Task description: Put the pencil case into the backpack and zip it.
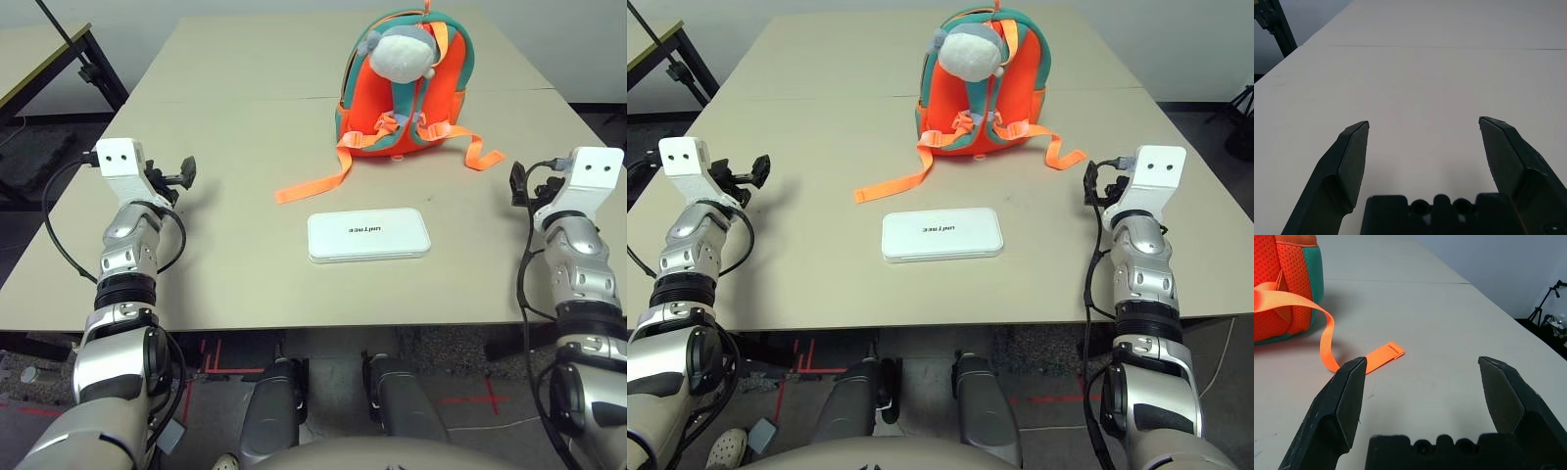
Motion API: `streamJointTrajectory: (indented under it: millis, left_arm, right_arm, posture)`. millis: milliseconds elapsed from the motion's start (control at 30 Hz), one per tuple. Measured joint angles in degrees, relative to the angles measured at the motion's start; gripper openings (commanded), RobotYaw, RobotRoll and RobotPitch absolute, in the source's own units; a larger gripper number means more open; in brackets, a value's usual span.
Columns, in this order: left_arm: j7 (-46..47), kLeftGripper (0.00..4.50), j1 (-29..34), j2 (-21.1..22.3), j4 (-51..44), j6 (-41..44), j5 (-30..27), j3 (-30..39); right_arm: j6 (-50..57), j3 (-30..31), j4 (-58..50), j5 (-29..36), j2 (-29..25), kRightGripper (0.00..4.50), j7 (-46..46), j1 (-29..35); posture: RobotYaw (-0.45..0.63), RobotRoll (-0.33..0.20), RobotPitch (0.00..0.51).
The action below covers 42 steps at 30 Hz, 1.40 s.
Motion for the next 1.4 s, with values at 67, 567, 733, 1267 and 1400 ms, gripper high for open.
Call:
streamJointTrajectory:
  millis: [67,567,733,1267,1400]
  left_arm:
    - [0.0,4.5,0.0,0.0,0.0,0.0,0.0,0.0]
    - [-1.4,4.5,1.1,-0.2,-4.4,3.6,-0.9,0.1]
    - [-4.7,4.5,0.8,-0.5,-9.3,14.8,-5.5,0.2]
    - [-7.8,4.5,0.4,-0.9,-28.5,76.0,-31.5,4.9]
    - [-6.9,4.5,0.2,-2.4,-29.0,84.0,-33.8,6.2]
  right_arm:
    - [0.0,0.0,0.0,0.0,0.0,4.49,0.0,0.0]
    - [-0.1,0.1,1.5,0.0,0.0,4.49,0.3,-1.6]
    - [-0.1,0.1,2.0,0.0,0.0,4.49,0.7,-1.6]
    - [-0.1,0.5,2.1,0.0,0.2,4.49,1.3,-1.9]
    - [-0.1,0.6,2.1,0.0,0.3,4.49,1.4,-1.9]
  posture:
    - [-0.12,0.0,0.123]
    - [-0.1,0.0,0.122]
    - [-0.1,0.0,0.119]
    - [-0.11,0.0,0.119]
    - [-0.11,0.0,0.116]
